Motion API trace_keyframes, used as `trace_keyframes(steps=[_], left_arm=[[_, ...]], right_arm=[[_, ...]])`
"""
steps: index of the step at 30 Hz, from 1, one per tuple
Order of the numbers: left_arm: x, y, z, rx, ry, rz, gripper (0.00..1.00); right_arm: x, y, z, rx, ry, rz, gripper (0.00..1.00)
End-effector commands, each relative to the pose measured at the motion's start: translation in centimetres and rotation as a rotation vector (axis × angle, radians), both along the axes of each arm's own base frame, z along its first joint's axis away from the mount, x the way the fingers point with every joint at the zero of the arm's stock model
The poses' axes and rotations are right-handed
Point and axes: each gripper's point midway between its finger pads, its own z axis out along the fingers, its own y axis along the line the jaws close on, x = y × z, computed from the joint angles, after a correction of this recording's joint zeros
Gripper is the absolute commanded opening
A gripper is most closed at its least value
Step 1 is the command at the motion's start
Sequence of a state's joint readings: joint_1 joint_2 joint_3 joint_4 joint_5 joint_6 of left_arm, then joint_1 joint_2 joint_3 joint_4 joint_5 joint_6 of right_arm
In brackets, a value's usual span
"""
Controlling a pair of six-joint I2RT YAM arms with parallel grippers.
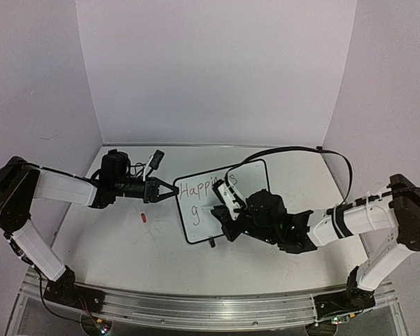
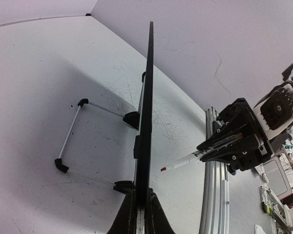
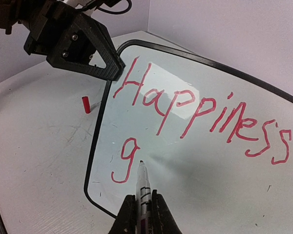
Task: Write a sentence on the whiteboard
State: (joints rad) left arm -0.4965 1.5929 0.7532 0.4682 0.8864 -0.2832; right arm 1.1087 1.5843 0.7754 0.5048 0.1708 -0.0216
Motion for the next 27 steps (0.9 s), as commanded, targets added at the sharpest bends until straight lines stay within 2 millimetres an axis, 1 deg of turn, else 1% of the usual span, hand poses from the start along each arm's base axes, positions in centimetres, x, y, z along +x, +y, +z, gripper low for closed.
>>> trace_keyframes(steps=[1, 4, 8, 16, 20, 27], left_arm=[[0.0, -0.5, 0.1, 0.011, -0.006, -0.025, 0.00], [-0.1, -0.4, 0.1, 0.010, -0.008, -0.024, 0.00], [-0.1, -0.4, 0.2, 0.009, -0.010, -0.024, 0.00], [-0.1, -0.4, 0.2, 0.010, -0.010, -0.024, 0.00], [-0.2, -0.4, 0.1, 0.010, -0.009, -0.024, 0.00], [-0.2, -0.4, 0.1, 0.010, -0.011, -0.025, 0.00]], right_arm=[[0.5, 1.3, 1.8, 0.051, -0.017, 0.005, 0.00], [0.4, 1.8, 2.0, 0.052, -0.021, 0.029, 0.00], [0.8, 1.9, 2.0, 0.054, -0.025, 0.011, 0.00], [1.8, 1.7, 1.8, 0.050, -0.030, -0.051, 0.00], [1.9, 1.7, 1.9, 0.051, -0.033, -0.056, 0.00], [1.8, 2.3, 1.9, 0.053, -0.032, -0.036, 0.00]])
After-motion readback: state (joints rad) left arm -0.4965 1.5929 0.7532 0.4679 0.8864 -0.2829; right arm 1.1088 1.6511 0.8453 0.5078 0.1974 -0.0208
